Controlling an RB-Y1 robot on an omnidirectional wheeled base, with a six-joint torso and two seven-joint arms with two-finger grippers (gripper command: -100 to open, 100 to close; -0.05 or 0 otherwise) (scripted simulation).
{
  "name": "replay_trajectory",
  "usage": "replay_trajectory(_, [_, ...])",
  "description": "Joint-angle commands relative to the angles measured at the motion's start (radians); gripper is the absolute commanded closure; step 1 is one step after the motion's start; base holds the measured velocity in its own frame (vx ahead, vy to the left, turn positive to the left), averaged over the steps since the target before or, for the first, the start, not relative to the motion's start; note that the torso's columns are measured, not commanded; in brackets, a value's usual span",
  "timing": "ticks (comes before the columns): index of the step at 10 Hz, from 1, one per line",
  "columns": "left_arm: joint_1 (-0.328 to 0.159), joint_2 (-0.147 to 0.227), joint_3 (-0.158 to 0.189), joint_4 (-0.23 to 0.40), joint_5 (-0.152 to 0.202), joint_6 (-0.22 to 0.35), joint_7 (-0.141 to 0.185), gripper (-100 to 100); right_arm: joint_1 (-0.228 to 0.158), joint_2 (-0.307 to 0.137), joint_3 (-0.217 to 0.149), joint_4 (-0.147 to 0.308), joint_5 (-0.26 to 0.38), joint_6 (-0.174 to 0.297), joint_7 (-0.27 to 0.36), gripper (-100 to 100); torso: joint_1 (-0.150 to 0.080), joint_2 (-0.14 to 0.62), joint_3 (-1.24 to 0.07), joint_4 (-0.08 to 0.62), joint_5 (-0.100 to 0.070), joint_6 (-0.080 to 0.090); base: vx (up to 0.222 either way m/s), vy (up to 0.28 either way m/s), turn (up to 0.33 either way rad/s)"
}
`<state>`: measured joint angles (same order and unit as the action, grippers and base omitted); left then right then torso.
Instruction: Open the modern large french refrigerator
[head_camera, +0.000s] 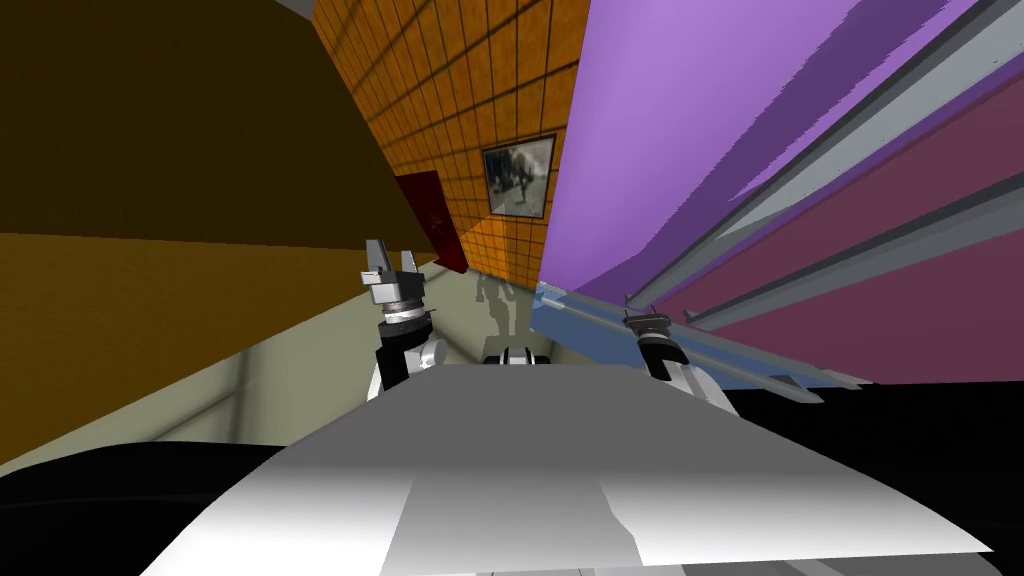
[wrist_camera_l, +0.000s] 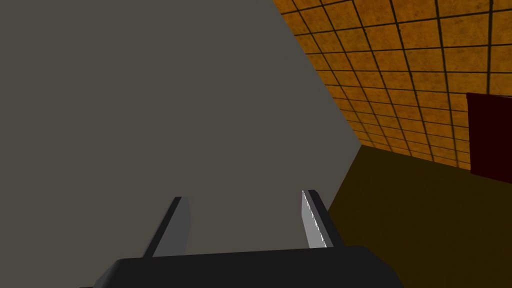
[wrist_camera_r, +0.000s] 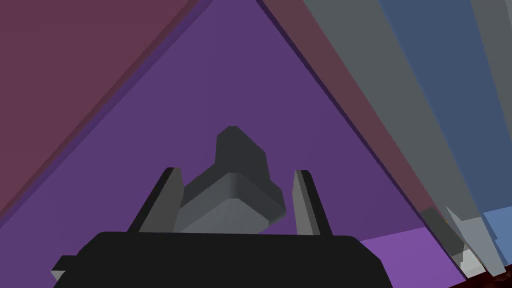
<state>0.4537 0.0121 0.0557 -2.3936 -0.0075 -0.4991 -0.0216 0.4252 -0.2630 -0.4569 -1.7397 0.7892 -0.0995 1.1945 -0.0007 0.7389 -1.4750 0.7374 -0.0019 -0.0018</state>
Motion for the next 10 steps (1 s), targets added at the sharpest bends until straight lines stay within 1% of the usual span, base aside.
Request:
replay_trajectory(1, [0.0, 0.0, 0.0, 0.0, 0.0, 0.0, 0.0, 0, 0.002, 0.023, -0.024, -0.012, 0.004, 0.027, 0.008, 100, 0.012, -0.002, -0.001, 0.0, 0.003, 0.001, 0.018, 0.27, -0.094])
replay_trajectory(2, [0.0, 0.0, 0.0, 0.0, 0.0, 0.0, 0.0, 0, 0.004, 0.035, -0.036, -0.018, 0.005, 0.041, 0.011, 100, 0.013, -0.003, -0.002, 0.0, 0.005, 0.001, 0.016, 0.235, -0.061])
replay_trajectory(4, [0.0, 0.0, 0.0, 0.0, 0.0, 0.0, 0.0, 0, 0.006, 0.058, -0.06, -0.03, 0.009, 0.069, 0.019, 100, 0.001, -0.002, -0.002, 0.0, 0.002, 0.002, 0.046, 0.254, -0.125])
replay_trajectory(9, [0.0, 0.0, 0.0, 0.0, 0.0, 0.0, 0.0, 0, 0.012, 0.116, -0.12, -0.06, 0.018, 0.137, 0.038, 100, 0.002, 0.0, -0.001, 0.001, 0.002, 0.002, 0.02, 0.268, -0.132])
replay_trajectory(10, [0.0, 0.0, 0.0, 0.0, 0.0, 0.0, 0.0, 0, 0.016, 0.105, -0.109, -0.061, 0.014, 0.132, 0.033, 100, 0.001, -0.002, -0.002, 0.0, 0.002, 0.002, 0.019, 0.132, -0.039])
